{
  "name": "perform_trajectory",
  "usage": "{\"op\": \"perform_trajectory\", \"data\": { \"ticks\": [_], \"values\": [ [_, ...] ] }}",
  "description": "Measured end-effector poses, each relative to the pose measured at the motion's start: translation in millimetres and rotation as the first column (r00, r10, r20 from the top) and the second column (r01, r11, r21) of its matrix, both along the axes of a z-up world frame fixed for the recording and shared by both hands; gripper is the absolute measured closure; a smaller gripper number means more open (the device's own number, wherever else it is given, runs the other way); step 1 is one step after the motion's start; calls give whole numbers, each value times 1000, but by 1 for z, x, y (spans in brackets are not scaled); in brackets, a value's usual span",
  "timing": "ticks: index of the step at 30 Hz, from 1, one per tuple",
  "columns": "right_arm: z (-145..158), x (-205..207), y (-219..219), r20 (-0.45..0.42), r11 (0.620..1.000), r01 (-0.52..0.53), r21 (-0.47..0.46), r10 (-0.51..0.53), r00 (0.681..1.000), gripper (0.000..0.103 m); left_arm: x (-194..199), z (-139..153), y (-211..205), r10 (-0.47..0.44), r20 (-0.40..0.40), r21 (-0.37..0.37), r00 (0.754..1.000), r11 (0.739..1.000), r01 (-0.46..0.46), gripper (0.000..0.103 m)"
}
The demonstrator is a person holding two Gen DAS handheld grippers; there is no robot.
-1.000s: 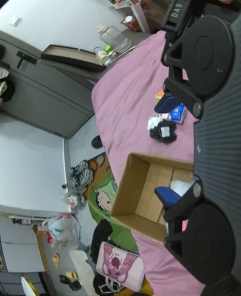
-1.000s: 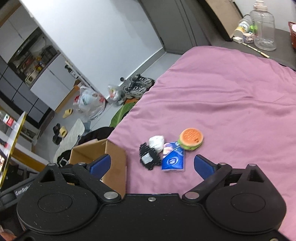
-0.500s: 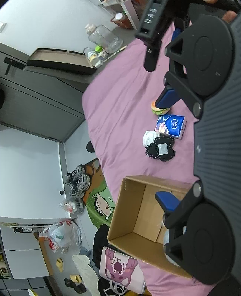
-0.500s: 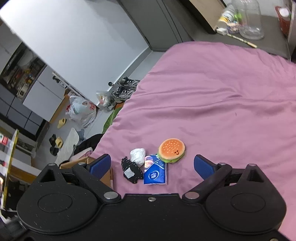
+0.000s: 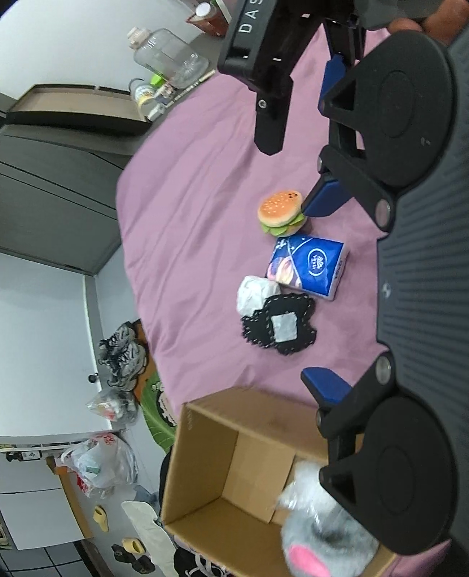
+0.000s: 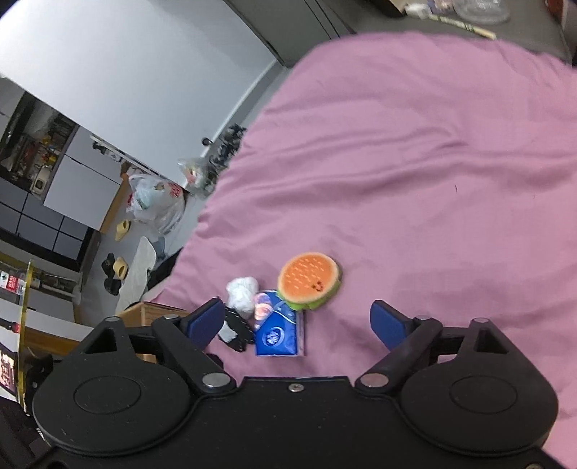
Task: Organize soft objects
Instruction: 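Withdraw both grippers from the box toward the remaining toys, then close the left gripper on the blue tissue pack while the right gripper grasps the burger plush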
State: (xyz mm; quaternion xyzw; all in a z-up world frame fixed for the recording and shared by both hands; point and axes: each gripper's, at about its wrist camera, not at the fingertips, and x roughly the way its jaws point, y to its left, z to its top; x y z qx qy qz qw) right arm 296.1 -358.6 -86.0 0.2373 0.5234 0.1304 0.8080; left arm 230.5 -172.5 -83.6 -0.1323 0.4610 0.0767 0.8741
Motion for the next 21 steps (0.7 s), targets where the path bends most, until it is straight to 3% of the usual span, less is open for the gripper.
{"op": "perform_trajectory", "data": {
  "ticks": [5, 18, 21],
  "values": [
    [-12, 9, 0, -17, 999, 0, 40, 0, 1000, 18, 8, -21, -9, 6, -23, -23, 1000, 1000, -6, 19],
    [-38, 26, -2, -36, 996, -42, 83, 45, 998, 18, 36, -71, -29, 8, -137, 13, 991, 1000, -6, 23],
    [-46, 32, 1, -49, 996, -51, 78, 55, 997, 18, 40, -78, -28, 20, -161, 6, 987, 1000, -19, 31]
  ]
}}
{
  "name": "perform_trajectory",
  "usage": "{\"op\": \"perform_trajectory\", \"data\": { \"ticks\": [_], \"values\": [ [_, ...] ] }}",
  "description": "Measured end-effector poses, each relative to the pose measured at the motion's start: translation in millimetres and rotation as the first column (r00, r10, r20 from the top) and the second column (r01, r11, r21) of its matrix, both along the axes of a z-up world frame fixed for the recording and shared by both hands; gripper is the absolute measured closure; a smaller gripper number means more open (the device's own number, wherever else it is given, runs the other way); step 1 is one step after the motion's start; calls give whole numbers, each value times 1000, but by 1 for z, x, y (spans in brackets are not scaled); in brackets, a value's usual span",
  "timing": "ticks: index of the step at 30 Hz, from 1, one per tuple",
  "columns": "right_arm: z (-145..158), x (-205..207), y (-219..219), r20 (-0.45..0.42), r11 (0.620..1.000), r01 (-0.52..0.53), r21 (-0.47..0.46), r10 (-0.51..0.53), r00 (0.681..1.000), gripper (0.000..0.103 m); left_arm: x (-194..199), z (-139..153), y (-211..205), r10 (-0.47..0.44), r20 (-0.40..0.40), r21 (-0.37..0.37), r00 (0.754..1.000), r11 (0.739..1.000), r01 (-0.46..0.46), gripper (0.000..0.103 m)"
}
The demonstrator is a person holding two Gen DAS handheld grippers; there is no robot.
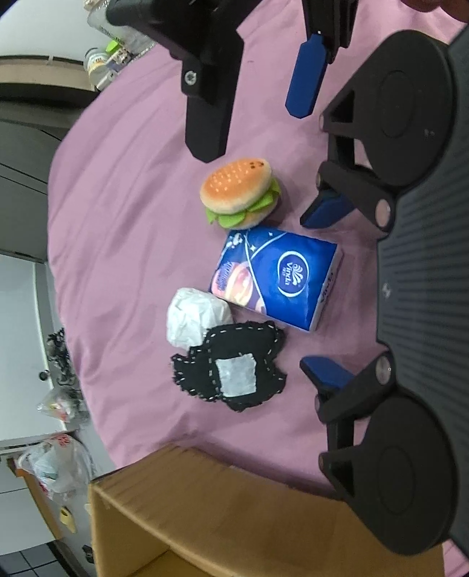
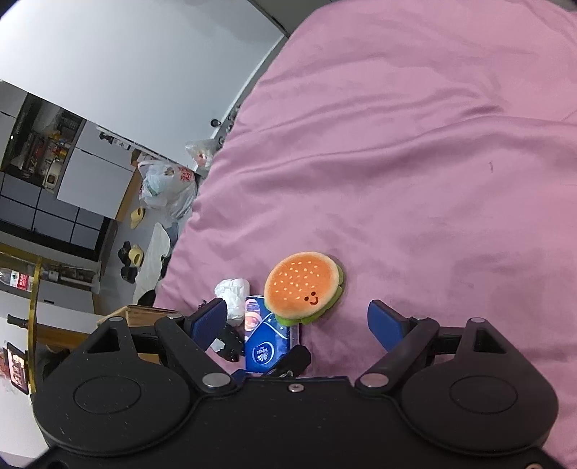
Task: Organize soft objects
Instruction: 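Close the left gripper on the blue tissue pack while the right gripper grasps the burger plush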
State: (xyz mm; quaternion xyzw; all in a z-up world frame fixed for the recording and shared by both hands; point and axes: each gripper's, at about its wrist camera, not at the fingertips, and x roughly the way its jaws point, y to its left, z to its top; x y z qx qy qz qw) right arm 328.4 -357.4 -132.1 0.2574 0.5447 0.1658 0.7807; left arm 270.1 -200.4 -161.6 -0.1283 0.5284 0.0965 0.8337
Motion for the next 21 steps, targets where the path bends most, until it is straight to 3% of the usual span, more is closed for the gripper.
{"op": "perform_trajectory", "data": {
  "ticks": [3, 5, 14, 16, 18, 21],
  "values": [
    [-4, 3, 6, -1, 1000, -18, -16, 18, 1000, 18, 2, -3, -1, 12, -6, 3, 1000, 1000, -12, 37],
    [-6, 6, 9, 1, 999, -27, -28, 27, 1000, 18, 6, -2, 0, 16, -10, -9, 1000, 1000, -16, 48],
    [-20, 18, 27, 10, 991, -67, -118, 69, 998, 18, 2, 4, 9, 50, -23, -81, 998, 995, -51, 49],
    [-21, 18, 28, 30, 987, -72, -143, 77, 997, 26, -1, 4, 9, 49, -28, -96, 998, 994, -52, 49],
    [-20, 15, 25, 28, 984, -65, -167, 71, 997, 51, -2, 6, 12, 50, -31, -106, 998, 993, -53, 49],
    [-10, 5, 21, 31, 986, -61, -154, 67, 997, 55, -10, 13, 14, 51, -19, -119, 999, 991, -53, 49]
  ]
}}
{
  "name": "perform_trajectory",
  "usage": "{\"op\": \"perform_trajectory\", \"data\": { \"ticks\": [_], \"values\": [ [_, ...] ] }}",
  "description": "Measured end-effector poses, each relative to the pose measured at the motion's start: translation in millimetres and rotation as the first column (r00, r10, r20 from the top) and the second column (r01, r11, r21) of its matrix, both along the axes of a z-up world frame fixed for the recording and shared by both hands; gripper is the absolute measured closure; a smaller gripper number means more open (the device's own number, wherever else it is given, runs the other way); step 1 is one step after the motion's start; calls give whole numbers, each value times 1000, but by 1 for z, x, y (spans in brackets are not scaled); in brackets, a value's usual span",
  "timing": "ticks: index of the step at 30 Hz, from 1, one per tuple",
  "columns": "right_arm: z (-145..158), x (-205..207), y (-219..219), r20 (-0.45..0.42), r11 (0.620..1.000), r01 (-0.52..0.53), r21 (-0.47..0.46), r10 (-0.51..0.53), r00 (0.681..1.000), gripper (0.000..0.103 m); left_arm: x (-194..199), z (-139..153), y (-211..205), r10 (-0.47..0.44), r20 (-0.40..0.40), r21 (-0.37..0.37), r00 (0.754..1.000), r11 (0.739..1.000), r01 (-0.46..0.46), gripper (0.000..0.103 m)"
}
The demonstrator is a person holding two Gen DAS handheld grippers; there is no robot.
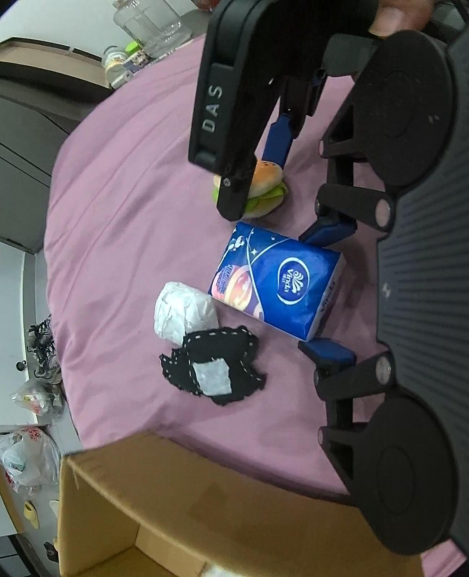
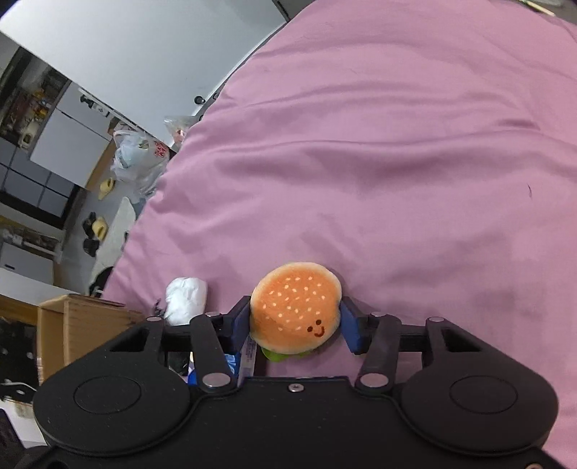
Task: Organize soft objects
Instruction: 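Close the left gripper on the blue tissue pack while the right gripper grasps the burger plush, then carry the tissue pack and burger plush into the box and open both grippers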
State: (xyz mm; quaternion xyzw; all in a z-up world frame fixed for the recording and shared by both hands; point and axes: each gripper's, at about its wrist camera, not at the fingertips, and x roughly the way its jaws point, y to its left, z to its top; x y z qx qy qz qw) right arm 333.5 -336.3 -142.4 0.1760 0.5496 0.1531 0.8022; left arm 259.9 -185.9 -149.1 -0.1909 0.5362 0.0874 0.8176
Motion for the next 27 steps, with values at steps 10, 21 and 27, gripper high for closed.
{"op": "perform_trajectory", "data": {
  "ticks": [10, 21, 27],
  "values": [
    [38, -39, 5, 77, 999, 28, -22, -27, 997, 55, -30, 34, 12, -3, 78, -14, 997, 1000, 4, 49],
    [74, -74, 22, 174, 998, 44, 35, -49, 984, 55, -66, 80, 43, 13, 165, -30, 986, 1000, -8, 49],
    [85, -85, 37, 218, 999, 22, 48, -32, 975, 55, -82, 102, 68, 44, 205, -32, 978, 999, -38, 49]
  ]
}}
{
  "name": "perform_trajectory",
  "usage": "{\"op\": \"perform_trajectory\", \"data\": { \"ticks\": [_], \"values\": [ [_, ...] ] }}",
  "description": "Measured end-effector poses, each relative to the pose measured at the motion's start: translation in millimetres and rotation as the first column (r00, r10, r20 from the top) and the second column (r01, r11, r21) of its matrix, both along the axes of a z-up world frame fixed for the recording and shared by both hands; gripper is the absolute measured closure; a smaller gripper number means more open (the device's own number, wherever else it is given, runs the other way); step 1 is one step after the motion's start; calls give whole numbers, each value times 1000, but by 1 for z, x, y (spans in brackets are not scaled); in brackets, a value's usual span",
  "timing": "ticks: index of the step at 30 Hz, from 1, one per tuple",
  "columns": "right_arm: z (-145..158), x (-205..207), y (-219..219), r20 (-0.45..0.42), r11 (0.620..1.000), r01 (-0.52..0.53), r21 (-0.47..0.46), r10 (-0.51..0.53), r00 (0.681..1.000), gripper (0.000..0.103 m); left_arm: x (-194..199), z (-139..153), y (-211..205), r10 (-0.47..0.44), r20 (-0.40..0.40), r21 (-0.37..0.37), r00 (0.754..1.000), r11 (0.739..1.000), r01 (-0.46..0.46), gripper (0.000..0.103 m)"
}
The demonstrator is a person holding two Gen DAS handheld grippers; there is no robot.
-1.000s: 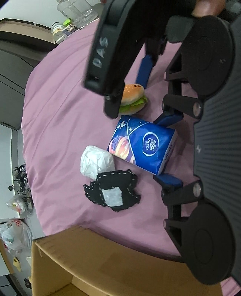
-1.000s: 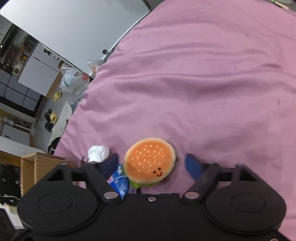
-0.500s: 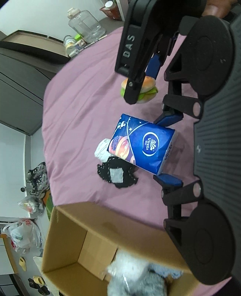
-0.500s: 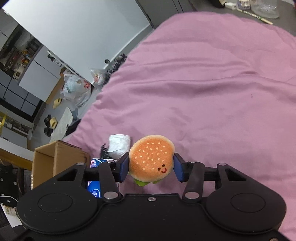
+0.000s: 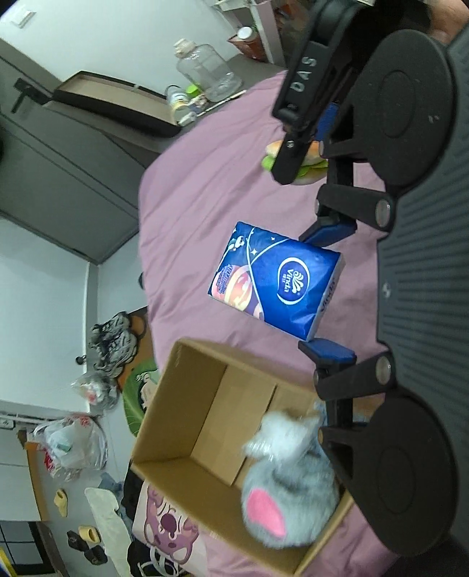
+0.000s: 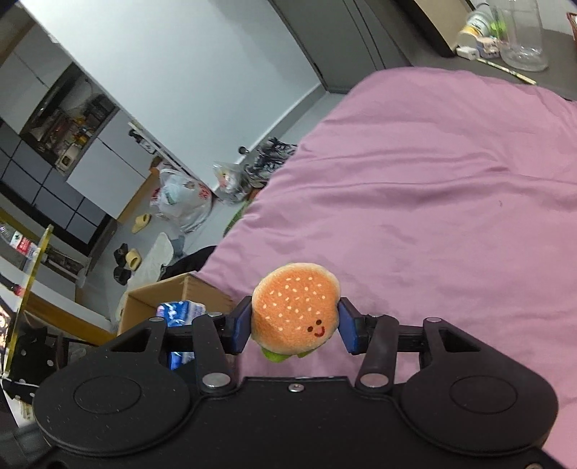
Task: Organize soft objects
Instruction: 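Carry the tissue pack and burger plush into the box and open both grippers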
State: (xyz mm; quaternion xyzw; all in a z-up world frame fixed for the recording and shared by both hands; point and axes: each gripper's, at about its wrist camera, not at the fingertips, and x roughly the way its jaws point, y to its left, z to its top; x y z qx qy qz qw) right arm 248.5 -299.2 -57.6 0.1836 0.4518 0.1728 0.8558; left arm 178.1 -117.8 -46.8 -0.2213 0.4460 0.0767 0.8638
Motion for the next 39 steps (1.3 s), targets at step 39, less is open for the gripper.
{"op": "perform_trajectory", "data": {
  "ticks": [39],
  "values": [
    [21, -38, 95, 170, 998, -16, 62, 5, 985, 55, -39, 28, 148, 111, 98, 14, 989, 994, -112, 49]
  ]
}}
